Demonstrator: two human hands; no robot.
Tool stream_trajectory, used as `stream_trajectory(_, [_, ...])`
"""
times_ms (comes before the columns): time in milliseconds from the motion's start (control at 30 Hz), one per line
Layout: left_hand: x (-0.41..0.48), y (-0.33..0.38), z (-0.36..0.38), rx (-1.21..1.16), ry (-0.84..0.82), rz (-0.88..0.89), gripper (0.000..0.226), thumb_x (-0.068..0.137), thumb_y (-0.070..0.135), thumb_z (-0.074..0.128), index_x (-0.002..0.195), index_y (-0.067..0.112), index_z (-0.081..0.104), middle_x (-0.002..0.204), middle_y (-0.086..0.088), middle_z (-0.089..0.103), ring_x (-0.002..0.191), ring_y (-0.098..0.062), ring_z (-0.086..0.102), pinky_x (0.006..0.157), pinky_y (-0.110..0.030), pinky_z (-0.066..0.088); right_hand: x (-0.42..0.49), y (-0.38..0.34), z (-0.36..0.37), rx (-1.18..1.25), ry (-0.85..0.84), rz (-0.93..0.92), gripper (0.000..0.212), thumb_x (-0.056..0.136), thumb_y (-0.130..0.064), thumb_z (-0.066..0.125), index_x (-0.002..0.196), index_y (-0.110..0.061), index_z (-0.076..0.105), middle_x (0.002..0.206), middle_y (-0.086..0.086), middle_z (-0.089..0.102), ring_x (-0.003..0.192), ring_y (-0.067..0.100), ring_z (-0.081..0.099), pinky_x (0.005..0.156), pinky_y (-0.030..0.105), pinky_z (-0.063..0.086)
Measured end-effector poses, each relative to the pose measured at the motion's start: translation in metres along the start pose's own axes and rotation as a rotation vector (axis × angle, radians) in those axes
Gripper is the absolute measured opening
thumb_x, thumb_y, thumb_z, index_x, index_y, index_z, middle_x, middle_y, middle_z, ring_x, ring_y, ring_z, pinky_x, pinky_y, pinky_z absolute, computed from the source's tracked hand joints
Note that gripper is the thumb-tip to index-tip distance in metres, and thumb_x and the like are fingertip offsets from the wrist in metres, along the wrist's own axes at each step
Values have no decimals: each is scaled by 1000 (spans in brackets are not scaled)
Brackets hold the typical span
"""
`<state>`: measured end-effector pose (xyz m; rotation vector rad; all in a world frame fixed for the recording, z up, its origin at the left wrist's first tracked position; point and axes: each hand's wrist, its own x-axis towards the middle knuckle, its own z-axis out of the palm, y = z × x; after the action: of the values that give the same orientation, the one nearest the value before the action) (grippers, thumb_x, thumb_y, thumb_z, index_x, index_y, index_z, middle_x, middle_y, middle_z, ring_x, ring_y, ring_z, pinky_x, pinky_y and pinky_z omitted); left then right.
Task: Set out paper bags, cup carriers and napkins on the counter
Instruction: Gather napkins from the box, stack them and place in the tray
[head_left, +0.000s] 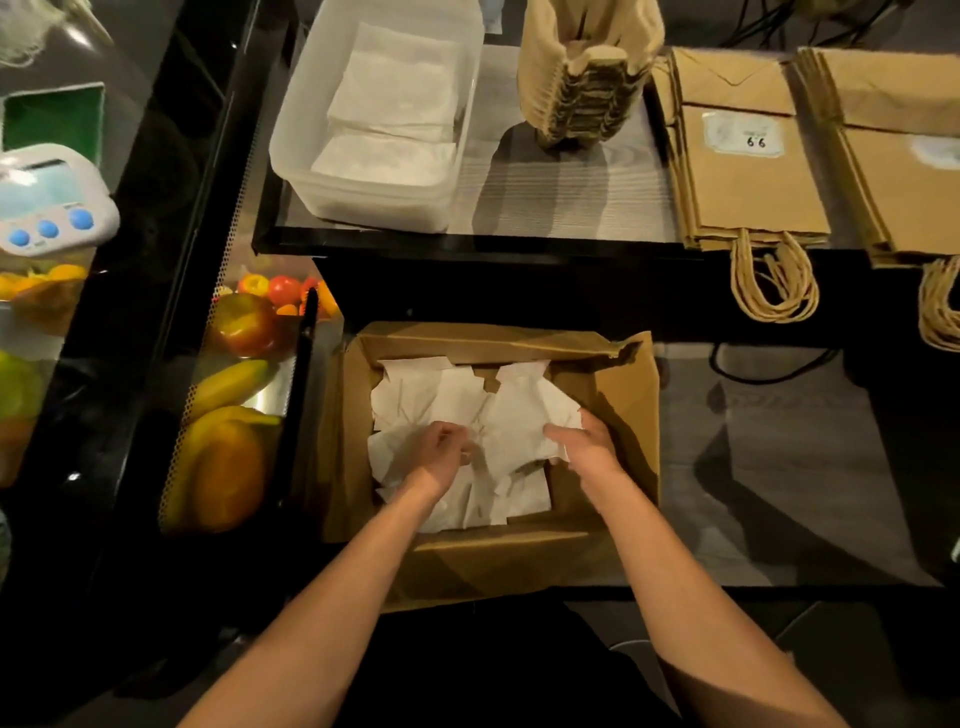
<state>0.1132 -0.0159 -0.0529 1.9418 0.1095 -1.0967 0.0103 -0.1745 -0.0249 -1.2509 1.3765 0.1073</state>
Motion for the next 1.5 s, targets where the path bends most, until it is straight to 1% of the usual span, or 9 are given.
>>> stream_trajectory(100, [-5, 5, 7, -263, 1, -46, 39, 108, 41, 41, 116, 11, 65, 114, -12, 73, 98, -23, 69, 89, -38, 51, -2, -6, -2, 379, -105, 194, 26, 92, -10, 72, 114, -19, 61, 119, 6, 61, 97, 22, 61, 67, 26, 51])
stream_trajectory(267, [-9, 5, 16, -857, -289, -131, 82, 85, 74, 50, 138, 13, 53, 130, -17, 69, 123, -34, 65, 117, -51, 38, -2, -5, 15, 563, -156, 410, 17, 99, -9, 62, 115, -5, 66, 117, 17, 62, 80, 25, 62, 41, 19, 45])
stream_trajectory(533, [-6, -3, 21, -597, -456, 112, 110, 55, 66, 91, 142, 12, 51, 137, -13, 64, 127, -28, 60, 113, -42, 43, -19, 4, 31, 806, -208, 547, 24, 91, -9, 73, 112, -5, 64, 119, 26, 60, 103, 38, 65, 53, 31, 61])
stream_trajectory(733, [-1, 0, 32, -576, -157, -95, 109, 48, 71, 86, 140, 19, 56, 139, -5, 62, 133, -28, 53, 110, -43, 42, -22, 9, 40, 153, -266, 290, 57, 88, -21, 79, 137, -13, 51, 130, 6, 56, 116, 26, 55, 89, 34, 55])
stream_trajectory(833, [-2, 2, 27, -624, -97, -154, 51, 91, 51, 67, 127, 16, 64, 131, -12, 68, 125, -32, 62, 113, -53, 43, -21, 17, 39, -56, -179, 90, 79, 87, -35, 78, 152, -23, 34, 149, 5, 46, 135, 29, 48, 103, 41, 46])
stream_trajectory(1067, [-7, -1, 19, -679, -166, -225, 38, 100, 29, 59, 129, 4, 63, 122, -18, 72, 119, -35, 66, 113, -51, 44, -14, 14, 32, -560, -25, -600, 43, 96, -40, 64, 136, -28, 52, 135, -6, 51, 124, 16, 50, 105, 42, 47])
stream_trajectory(1200, [-6, -8, 19, -715, -157, -212, 46, 95, 31, 64, 132, 5, 62, 129, -18, 69, 125, -35, 61, 116, -51, 40, -8, 10, 39, -746, -79, -619, 49, 96, -49, 62, 137, -22, 54, 137, -2, 54, 129, 22, 50, 105, 47, 47])
stream_trajectory(1400, [-10, -5, 5, -783, -198, -206, 35, 99, 32, 60, 126, 11, 65, 115, -17, 75, 107, -35, 68, 97, -47, 52, -10, 6, 31, -583, -46, -573, 27, 105, -31, 54, 130, -22, 55, 101, -7, 61, 88, 11, 58, 76, 30, 56])
stream_trajectory(1500, [-13, -4, 2, -761, -217, -197, 26, 95, 22, 63, 117, 11, 68, 101, -14, 78, 95, -33, 69, 86, -43, 54, -6, 1, 28, -423, -82, -472, 30, 106, -31, 50, 135, -21, 52, 118, 1, 64, 88, 7, 59, 75, 27, 56])
